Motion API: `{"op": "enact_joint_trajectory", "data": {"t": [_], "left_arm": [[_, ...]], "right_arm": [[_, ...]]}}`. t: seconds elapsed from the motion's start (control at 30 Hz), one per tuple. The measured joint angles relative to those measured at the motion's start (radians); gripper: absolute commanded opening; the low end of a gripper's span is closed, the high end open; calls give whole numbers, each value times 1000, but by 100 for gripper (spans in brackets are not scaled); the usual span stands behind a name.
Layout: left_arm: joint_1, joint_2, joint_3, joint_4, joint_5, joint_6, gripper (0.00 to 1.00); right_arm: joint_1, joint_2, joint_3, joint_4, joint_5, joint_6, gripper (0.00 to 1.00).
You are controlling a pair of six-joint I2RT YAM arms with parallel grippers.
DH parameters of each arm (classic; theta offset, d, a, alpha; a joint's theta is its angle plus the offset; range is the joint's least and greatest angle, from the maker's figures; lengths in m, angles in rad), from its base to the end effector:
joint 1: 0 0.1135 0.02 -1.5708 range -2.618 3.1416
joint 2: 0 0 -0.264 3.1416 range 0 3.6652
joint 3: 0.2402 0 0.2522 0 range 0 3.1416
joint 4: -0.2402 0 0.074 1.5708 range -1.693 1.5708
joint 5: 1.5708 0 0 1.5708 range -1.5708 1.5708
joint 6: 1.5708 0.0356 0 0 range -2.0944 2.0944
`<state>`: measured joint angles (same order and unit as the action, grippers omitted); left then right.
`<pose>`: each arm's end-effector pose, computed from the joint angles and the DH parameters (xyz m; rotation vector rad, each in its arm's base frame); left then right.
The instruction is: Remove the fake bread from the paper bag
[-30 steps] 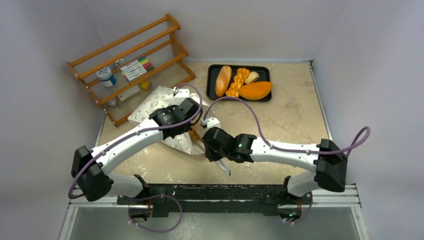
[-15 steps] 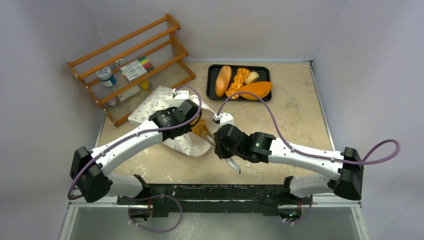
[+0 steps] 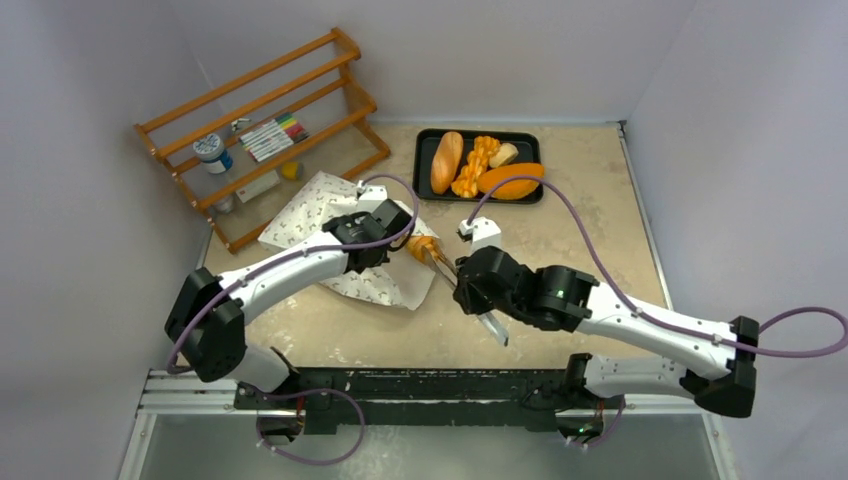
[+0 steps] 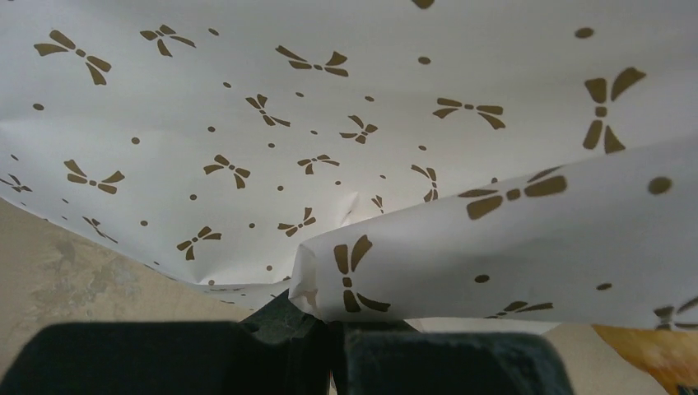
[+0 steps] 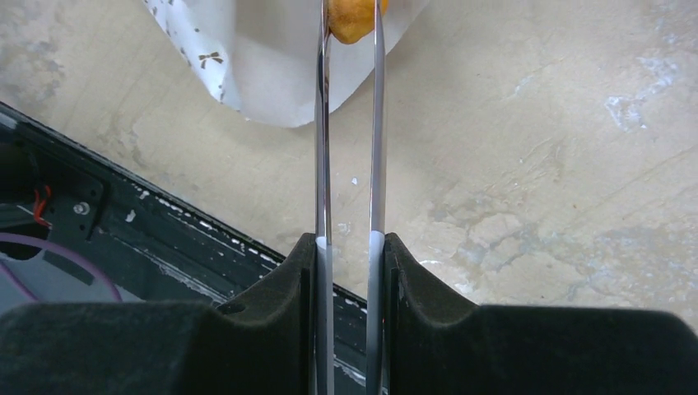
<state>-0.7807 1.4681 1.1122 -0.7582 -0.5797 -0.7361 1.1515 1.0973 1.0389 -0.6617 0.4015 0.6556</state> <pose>0.2192 -0.1897 0.2538 -0.1137 2.4222 0.1371 0.1055 0.2025 0.3236 -0.3535 2.2475 0.5209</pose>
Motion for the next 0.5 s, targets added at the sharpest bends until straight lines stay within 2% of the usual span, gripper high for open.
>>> {"op": "enact_joint_trajectory", "data": {"t": [0.3, 0.5], "left_arm": [[58, 58, -13, 82, 8, 24, 0], [117, 174, 55, 127, 35, 52, 0]], "right_arm": [[0, -65, 68, -79, 3, 0, 0], [0, -77, 72, -121, 1, 6, 0]]}}
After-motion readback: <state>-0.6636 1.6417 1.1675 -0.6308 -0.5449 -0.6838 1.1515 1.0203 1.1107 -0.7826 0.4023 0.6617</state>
